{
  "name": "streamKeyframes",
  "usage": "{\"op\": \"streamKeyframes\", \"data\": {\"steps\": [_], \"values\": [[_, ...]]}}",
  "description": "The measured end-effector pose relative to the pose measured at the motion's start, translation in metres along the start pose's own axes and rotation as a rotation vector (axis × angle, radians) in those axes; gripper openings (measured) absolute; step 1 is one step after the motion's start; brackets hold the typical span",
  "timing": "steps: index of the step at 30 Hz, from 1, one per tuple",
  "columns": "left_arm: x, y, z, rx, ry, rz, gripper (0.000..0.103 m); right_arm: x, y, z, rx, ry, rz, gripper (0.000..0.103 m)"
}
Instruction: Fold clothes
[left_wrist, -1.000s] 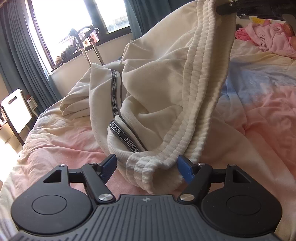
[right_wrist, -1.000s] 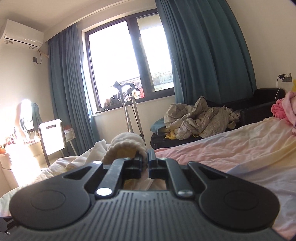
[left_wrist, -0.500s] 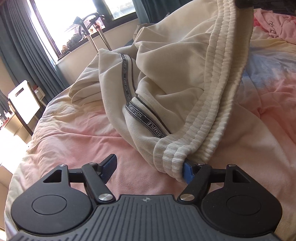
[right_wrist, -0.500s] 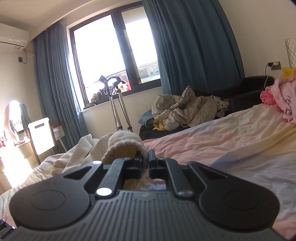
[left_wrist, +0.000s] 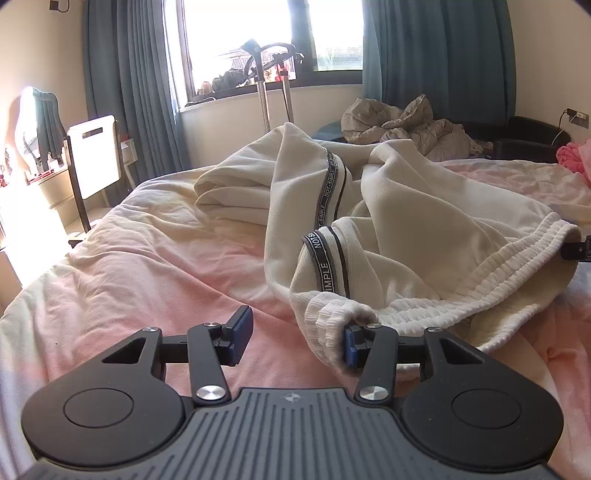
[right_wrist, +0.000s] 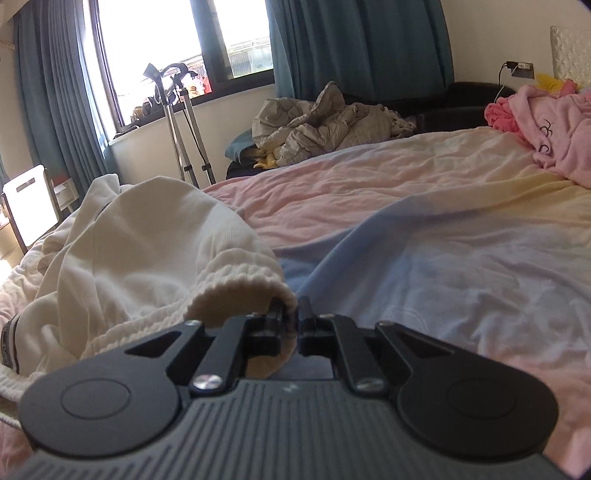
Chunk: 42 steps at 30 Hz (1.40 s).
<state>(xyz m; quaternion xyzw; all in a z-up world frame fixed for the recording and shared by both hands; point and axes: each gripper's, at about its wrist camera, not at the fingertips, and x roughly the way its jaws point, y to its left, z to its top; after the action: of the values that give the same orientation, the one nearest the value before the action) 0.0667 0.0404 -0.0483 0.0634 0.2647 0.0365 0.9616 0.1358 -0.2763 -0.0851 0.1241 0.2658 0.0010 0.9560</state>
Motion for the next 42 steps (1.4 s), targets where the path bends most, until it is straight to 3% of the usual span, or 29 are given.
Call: {"op": "streamKeyframes", "data": {"steps": [5, 7, 9, 13, 16, 18, 21, 25, 30, 36, 42], "values": [[-0.007, -0.004, 0.0, 0.008, -0.028, -0.005, 0.052, 0.008, 0.004, -0.008, -0.064, 0.001, -0.017, 0.014], [-0.004, -0.003, 0.0, 0.008, -0.025, -0.002, 0.053, 0.009, 0.009, -0.008, -0.115, -0.028, -0.02, 0.021], [-0.001, -0.002, -0.001, 0.007, -0.018, 0.0, 0.054, 0.009, 0.011, -0.007, -0.157, -0.057, -0.016, 0.042], [0.003, -0.003, -0.003, 0.009, -0.002, 0.005, 0.055, 0.014, 0.017, -0.005, -0.241, -0.099, -0.015, 0.043], [0.01, -0.004, -0.005, 0.013, 0.026, 0.007, 0.058, 0.017, 0.02, -0.006, -0.289, -0.121, -0.032, 0.04], [0.016, -0.004, -0.005, 0.01, 0.042, 0.011, 0.058, 0.02, 0.02, -0.005, -0.299, -0.118, -0.032, 0.018], [0.024, 0.001, -0.004, -0.03, 0.049, 0.004, 0.056, 0.017, 0.019, -0.002, -0.284, -0.125, -0.028, 0.013], [0.025, 0.002, 0.008, -0.062, 0.031, -0.057, 0.022, 0.007, 0.006, 0.004, -0.176, -0.104, -0.019, 0.01], [0.004, 0.014, 0.043, -0.118, -0.065, -0.061, 0.013, -0.018, -0.001, 0.009, -0.061, -0.09, 0.015, 0.009], [-0.018, 0.066, 0.103, -0.221, -0.131, -0.06, 0.012, -0.073, 0.03, -0.001, -0.091, -0.109, 0.121, 0.009], [-0.04, 0.132, 0.16, -0.225, -0.222, 0.017, 0.012, -0.123, 0.096, -0.02, -0.06, -0.118, 0.349, 0.01]]}}
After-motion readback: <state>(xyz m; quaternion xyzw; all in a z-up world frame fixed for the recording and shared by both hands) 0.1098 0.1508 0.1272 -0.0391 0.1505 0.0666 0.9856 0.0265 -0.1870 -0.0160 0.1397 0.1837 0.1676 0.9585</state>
